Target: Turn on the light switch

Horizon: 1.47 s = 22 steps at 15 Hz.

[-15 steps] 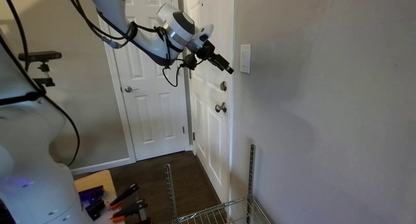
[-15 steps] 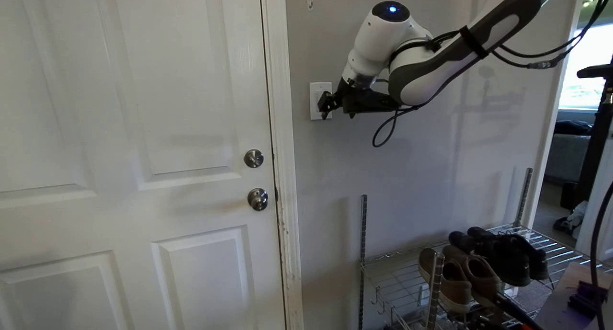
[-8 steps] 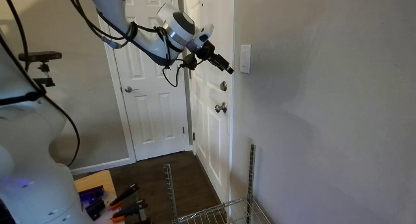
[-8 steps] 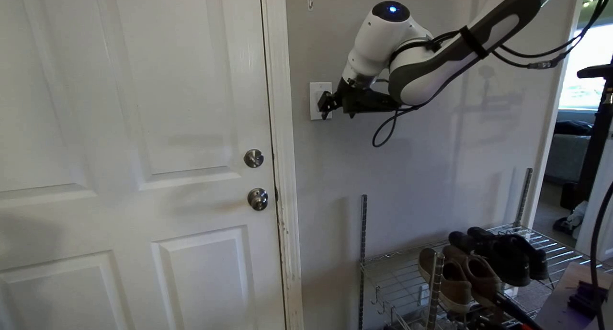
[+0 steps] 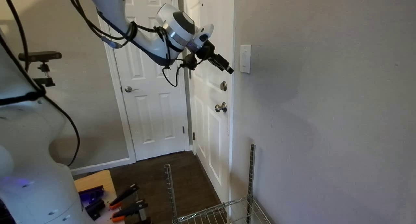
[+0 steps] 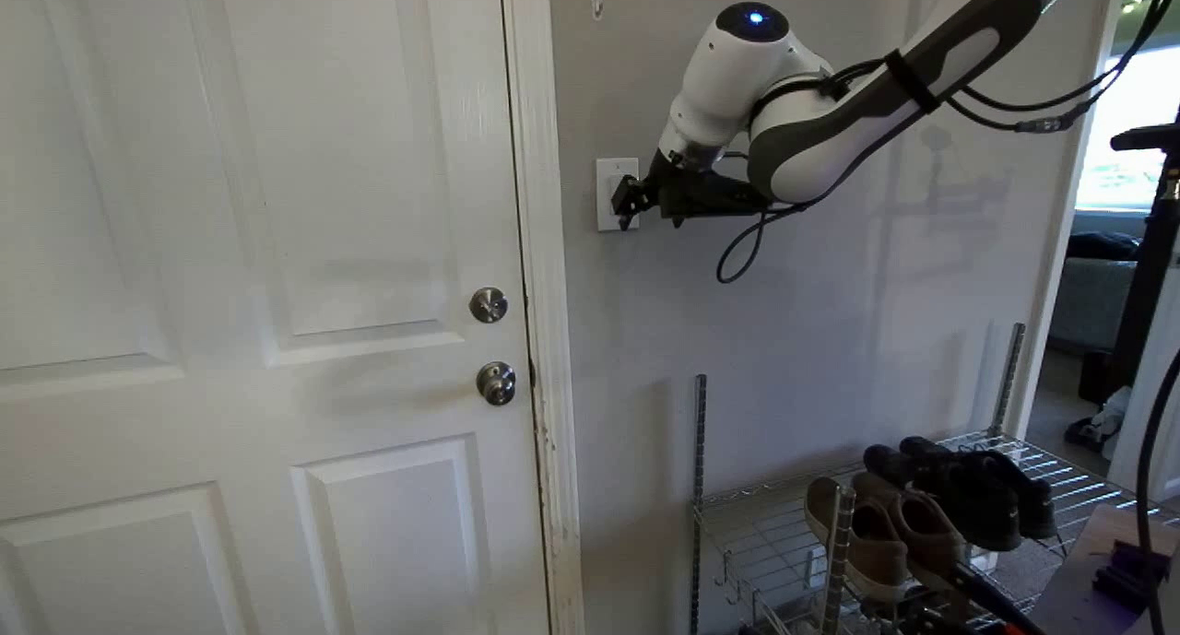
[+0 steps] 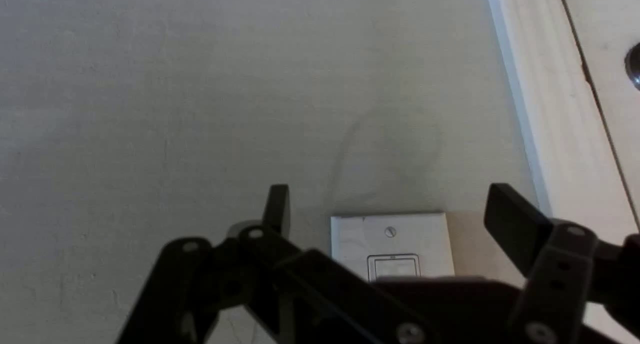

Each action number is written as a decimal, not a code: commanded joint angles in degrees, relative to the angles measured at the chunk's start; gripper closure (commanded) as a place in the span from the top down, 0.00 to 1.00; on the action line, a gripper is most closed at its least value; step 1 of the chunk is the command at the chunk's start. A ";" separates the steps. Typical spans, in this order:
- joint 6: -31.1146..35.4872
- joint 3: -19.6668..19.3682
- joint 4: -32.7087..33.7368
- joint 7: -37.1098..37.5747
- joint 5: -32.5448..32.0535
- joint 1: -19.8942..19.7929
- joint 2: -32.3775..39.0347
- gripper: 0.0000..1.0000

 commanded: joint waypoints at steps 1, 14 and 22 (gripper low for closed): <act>0.00 0.00 0.00 0.00 0.00 0.00 0.00 1.00; 0.00 0.00 0.00 0.00 0.00 0.00 0.00 1.00; -0.58 0.46 1.62 8.19 -11.55 -2.92 1.01 1.00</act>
